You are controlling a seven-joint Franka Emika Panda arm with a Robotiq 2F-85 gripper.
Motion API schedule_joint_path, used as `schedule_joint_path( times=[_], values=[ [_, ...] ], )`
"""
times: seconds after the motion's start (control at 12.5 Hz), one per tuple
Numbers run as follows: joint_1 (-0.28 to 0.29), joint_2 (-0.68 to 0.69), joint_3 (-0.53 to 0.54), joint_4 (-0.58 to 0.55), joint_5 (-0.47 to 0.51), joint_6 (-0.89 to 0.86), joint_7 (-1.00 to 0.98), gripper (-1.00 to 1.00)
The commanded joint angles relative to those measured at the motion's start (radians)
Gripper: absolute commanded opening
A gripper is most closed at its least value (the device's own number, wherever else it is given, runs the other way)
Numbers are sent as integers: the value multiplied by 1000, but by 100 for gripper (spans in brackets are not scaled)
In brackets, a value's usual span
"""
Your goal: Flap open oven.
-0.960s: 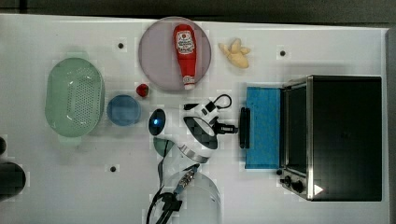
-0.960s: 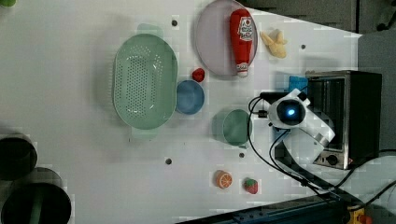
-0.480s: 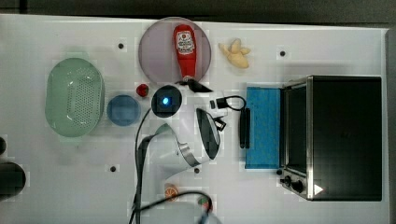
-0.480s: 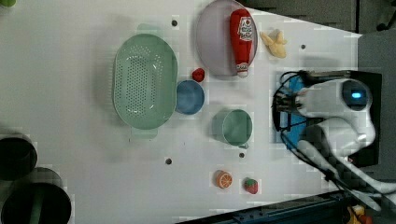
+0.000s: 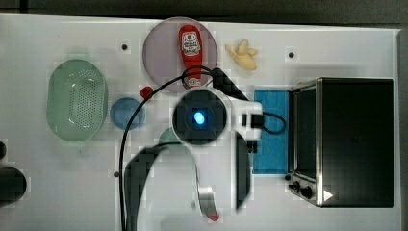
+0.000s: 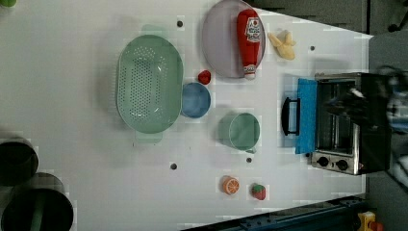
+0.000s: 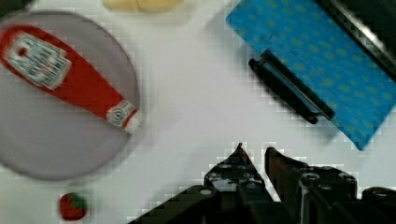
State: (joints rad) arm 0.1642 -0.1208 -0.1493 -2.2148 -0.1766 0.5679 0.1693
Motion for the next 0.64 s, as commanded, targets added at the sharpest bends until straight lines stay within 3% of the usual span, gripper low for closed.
schedule_joint_path(
  times=[0.08,0.64],
  values=[
    [-6,-101,-28,16,79,-96,52,-65],
    [-3,-221,-28,144,93,-379,50,-65]
  ],
)
